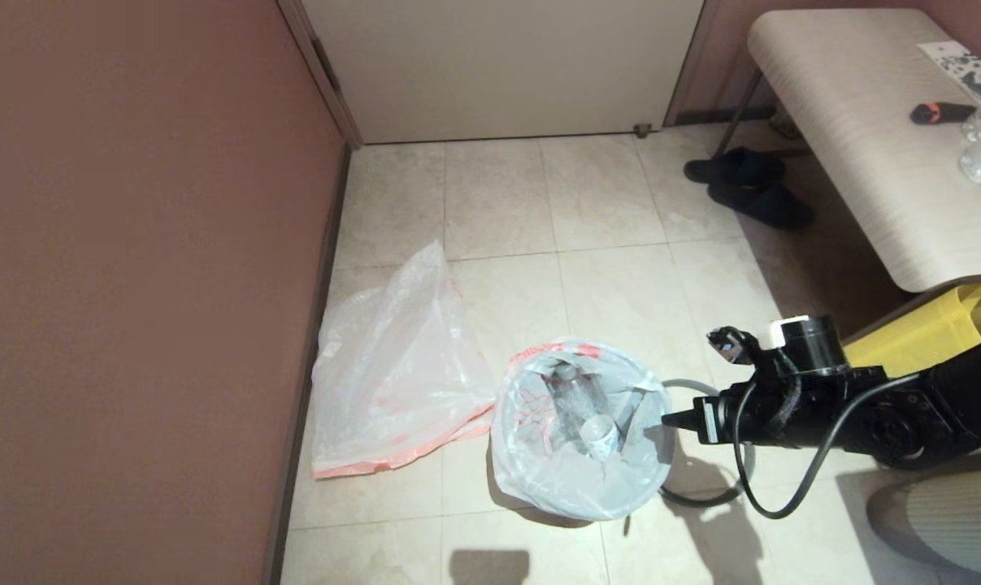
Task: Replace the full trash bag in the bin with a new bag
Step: Place the trash bag on the floor
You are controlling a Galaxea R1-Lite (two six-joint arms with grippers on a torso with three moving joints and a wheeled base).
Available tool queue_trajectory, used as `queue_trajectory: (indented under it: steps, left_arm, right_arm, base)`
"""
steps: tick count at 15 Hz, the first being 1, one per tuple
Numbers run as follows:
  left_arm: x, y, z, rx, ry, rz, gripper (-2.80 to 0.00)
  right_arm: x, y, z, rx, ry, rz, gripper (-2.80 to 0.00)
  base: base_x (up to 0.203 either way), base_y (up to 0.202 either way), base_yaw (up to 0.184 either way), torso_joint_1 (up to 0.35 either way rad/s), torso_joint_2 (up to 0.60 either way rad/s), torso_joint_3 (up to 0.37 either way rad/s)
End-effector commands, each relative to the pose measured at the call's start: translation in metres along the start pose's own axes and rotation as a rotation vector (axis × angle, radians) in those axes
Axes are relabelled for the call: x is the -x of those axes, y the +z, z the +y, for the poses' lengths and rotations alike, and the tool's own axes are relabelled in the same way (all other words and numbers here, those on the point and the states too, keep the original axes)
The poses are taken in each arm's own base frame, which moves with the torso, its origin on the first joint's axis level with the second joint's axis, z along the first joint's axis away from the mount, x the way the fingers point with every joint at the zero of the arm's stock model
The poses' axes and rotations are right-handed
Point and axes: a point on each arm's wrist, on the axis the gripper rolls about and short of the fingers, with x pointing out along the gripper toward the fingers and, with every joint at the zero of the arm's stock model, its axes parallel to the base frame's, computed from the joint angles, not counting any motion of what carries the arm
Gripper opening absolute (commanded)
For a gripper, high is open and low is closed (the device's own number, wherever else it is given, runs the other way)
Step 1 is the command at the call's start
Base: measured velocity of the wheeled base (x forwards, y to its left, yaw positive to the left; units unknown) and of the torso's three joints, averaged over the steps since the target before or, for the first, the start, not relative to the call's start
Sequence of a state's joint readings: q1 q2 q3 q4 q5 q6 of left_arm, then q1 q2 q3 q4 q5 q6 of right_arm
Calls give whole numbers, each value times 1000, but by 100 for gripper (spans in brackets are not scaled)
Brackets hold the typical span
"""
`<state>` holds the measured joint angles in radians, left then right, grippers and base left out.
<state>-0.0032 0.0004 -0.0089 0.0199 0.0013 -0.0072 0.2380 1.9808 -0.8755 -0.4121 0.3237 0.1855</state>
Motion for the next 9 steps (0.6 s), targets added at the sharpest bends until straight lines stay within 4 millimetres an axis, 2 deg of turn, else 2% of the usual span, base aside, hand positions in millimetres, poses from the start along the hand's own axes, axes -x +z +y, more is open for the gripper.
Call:
queue_trajectory:
  steps: [1, 3, 5, 7, 9]
  left_arm:
    - [0, 0, 0, 0, 0, 2, -280]
    - [0, 0, 0, 0, 0, 1, -280]
    - [0, 0, 0, 0, 0, 2, -280]
    - [0, 0, 0, 0, 0, 1, -280]
    - [0, 0, 0, 0, 0, 1, -280]
  right_arm:
    - [-15, -7, -17, -21, -4, -2, 0]
    - [-11, -12, -38, -80, 32, 15, 0]
    - [-2, -14, -64, -176, 171, 27, 0]
    - [-9, -18, -90, -239, 240, 41, 0]
    - [-22, -23, -97, -259, 322, 72, 0]
  base:
    - [0, 0, 0, 0, 0, 0]
    - [0, 0, 0, 0, 0, 0]
    - [0, 0, 0, 0, 0, 0]
    - [0, 0, 0, 0, 0, 0]
    - [0, 0, 0, 0, 0, 0]
